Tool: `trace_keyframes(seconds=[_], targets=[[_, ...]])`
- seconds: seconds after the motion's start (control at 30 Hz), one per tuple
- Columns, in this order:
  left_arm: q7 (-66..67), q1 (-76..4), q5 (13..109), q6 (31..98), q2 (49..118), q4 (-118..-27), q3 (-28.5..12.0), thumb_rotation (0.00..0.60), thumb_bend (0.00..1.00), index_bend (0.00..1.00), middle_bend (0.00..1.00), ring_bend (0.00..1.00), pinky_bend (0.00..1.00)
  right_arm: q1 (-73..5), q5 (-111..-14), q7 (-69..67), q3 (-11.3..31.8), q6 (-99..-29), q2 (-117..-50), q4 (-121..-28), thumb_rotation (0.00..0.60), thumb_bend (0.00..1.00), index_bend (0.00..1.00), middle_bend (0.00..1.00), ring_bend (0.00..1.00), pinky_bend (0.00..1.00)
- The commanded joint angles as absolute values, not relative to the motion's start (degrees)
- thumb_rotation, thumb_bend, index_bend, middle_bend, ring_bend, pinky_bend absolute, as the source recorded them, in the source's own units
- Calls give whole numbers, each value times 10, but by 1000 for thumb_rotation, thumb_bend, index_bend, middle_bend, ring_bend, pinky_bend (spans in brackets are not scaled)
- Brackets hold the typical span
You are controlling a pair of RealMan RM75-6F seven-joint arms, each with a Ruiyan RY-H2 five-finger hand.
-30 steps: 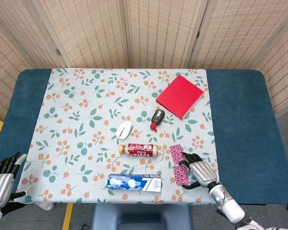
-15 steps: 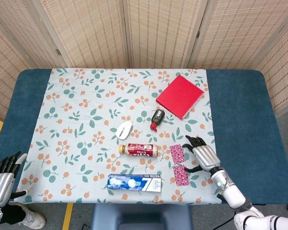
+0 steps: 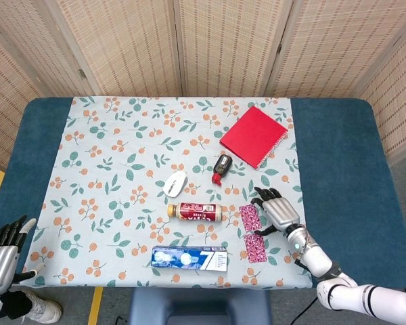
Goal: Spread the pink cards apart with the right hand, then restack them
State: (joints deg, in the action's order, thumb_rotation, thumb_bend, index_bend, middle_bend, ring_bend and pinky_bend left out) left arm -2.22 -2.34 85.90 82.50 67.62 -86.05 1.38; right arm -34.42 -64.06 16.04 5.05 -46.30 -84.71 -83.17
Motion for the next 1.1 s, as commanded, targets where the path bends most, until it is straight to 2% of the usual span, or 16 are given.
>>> trace_keyframes(seconds=[0.03, 1.1], targets=[[-20, -24, 859, 823, 676, -862, 14, 600, 242, 78, 5, 33, 0, -347, -639, 163, 48, -461, -847, -829, 445, 205, 206, 6, 0, 0], [-24, -23, 857, 820, 679, -856, 15, 600, 242, 78, 4, 33, 0, -365, -636, 197, 33, -474, -884, -792, 448, 205, 180, 8, 0, 0]])
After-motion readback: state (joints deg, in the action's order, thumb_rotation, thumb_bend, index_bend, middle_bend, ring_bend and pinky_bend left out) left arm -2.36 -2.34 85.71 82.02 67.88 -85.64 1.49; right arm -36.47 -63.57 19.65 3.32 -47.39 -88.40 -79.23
